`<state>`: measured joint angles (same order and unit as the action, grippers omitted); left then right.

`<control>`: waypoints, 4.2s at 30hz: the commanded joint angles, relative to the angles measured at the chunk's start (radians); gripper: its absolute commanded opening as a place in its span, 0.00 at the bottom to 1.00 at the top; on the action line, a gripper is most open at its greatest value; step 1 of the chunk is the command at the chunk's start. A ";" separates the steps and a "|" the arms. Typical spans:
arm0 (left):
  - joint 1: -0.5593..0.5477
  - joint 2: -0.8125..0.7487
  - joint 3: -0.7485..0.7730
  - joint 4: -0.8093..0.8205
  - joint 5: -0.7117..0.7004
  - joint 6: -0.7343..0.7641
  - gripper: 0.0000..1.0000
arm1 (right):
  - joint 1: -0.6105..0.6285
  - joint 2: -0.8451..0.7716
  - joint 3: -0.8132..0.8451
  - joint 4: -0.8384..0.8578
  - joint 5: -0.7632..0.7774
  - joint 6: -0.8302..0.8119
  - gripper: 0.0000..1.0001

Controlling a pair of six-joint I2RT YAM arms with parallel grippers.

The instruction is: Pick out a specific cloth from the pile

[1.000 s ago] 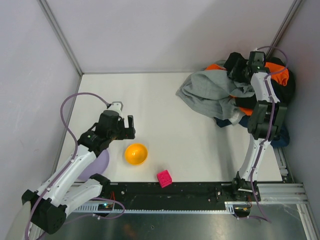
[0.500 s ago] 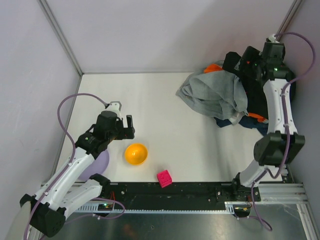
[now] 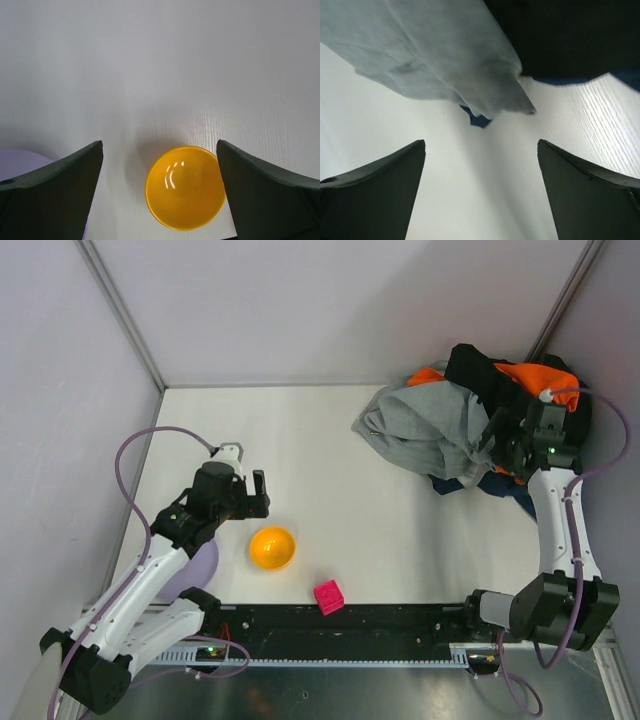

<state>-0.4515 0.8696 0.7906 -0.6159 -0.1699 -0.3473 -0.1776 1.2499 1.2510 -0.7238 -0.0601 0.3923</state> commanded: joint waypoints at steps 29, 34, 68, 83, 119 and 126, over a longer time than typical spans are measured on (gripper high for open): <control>-0.001 0.018 0.010 0.015 0.014 0.010 1.00 | -0.174 0.354 -0.159 0.334 -0.308 0.060 0.89; -0.001 0.029 0.010 0.015 0.015 0.011 1.00 | -0.146 0.481 -0.068 0.324 -0.316 0.053 0.86; -0.001 0.045 0.012 0.016 0.018 0.010 1.00 | -0.018 0.546 0.698 0.020 -0.275 0.011 0.00; -0.001 0.060 0.012 0.017 0.037 0.011 1.00 | -0.030 0.910 1.090 -0.075 -0.058 -0.004 0.00; -0.218 0.809 0.598 0.310 0.556 -0.323 1.00 | -0.169 0.991 0.459 0.154 -0.283 0.026 0.01; -0.281 1.091 0.844 0.321 0.645 -0.380 1.00 | -0.183 0.978 0.421 0.169 -0.320 0.011 0.01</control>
<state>-0.7071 1.8557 1.5059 -0.3218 0.3809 -0.6682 -0.3195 2.1502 1.7615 -0.3801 -0.4690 0.4255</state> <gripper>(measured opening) 0.996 0.054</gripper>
